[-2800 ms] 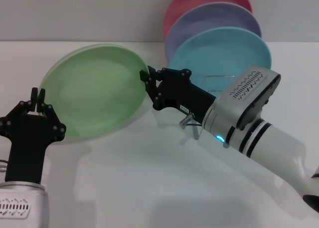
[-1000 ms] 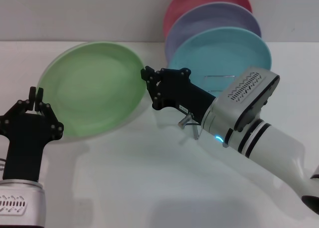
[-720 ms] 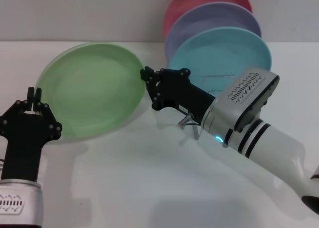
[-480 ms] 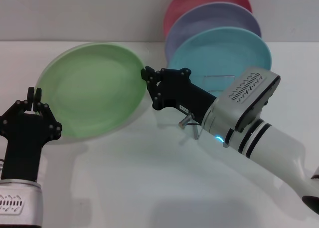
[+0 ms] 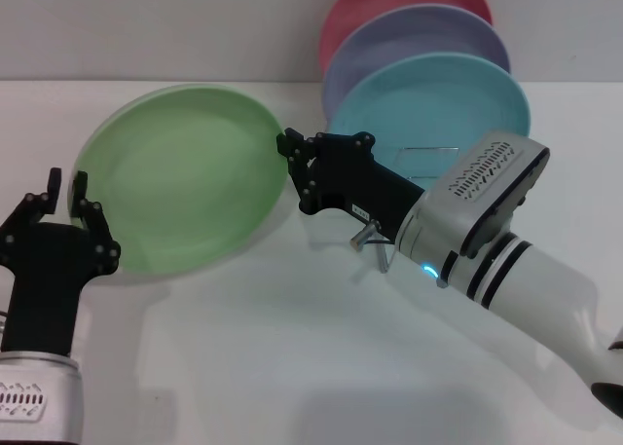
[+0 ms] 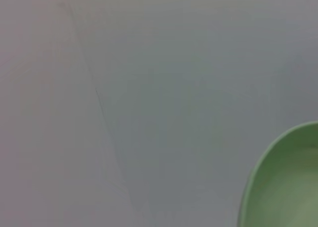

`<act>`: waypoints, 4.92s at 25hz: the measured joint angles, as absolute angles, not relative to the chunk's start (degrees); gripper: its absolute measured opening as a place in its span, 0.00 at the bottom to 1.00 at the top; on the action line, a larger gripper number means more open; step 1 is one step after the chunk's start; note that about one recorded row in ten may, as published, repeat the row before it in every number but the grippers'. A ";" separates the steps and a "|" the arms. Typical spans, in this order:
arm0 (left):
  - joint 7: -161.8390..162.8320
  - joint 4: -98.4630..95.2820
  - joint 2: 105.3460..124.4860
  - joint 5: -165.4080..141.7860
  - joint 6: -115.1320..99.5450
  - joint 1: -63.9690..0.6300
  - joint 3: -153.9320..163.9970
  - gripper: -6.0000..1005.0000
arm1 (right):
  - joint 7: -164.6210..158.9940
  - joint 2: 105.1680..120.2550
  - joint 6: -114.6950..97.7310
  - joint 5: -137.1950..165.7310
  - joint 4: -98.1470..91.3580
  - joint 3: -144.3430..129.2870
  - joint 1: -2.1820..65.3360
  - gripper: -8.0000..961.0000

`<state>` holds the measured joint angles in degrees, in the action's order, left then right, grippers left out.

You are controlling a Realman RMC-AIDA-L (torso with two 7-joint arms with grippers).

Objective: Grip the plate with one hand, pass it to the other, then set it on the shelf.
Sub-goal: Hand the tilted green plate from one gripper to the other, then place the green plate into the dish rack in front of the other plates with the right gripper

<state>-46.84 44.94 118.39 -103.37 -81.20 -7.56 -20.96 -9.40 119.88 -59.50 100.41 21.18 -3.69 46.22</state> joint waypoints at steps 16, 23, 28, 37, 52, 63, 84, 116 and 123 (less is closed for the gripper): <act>-44.63 45.04 118.39 -106.17 -83.74 -6.35 -20.21 0.53 | -9.40 119.88 -59.53 100.41 21.24 -3.20 46.04 0.02; -36.39 44.30 118.18 -107.66 -89.09 -5.74 -19.51 0.59 | -9.40 119.88 -59.73 100.37 21.18 -3.06 46.04 0.02; -19.26 37.37 118.13 -111.47 -100.28 -5.71 -19.68 0.59 | -8.89 119.83 -62.61 100.36 21.03 -3.02 45.52 0.02; 5.33 23.36 118.13 -113.09 -106.77 -7.72 -23.06 0.66 | -4.78 119.36 -78.46 100.36 21.43 -2.48 39.32 0.02; 23.26 13.51 117.68 -113.17 -106.96 -9.10 -28.63 0.73 | -2.69 119.15 -97.92 99.67 16.77 4.08 24.09 0.02; 23.31 11.21 118.02 -113.14 -105.75 -10.50 -28.41 0.74 | -2.64 119.23 -97.81 99.63 15.44 6.05 22.11 0.02; 20.92 11.16 118.21 -113.21 -105.28 -11.83 -27.32 0.74 | 0.65 119.44 -95.87 99.63 13.76 8.24 21.93 0.02; 21.53 11.26 118.03 -114.08 -105.81 -12.79 -26.55 0.73 | 5.44 119.55 -87.69 99.91 13.06 8.40 18.38 0.02; 21.61 11.19 118.03 -114.23 -106.18 -12.44 -26.54 0.73 | 5.45 119.53 -85.58 100.05 13.00 8.35 18.37 0.02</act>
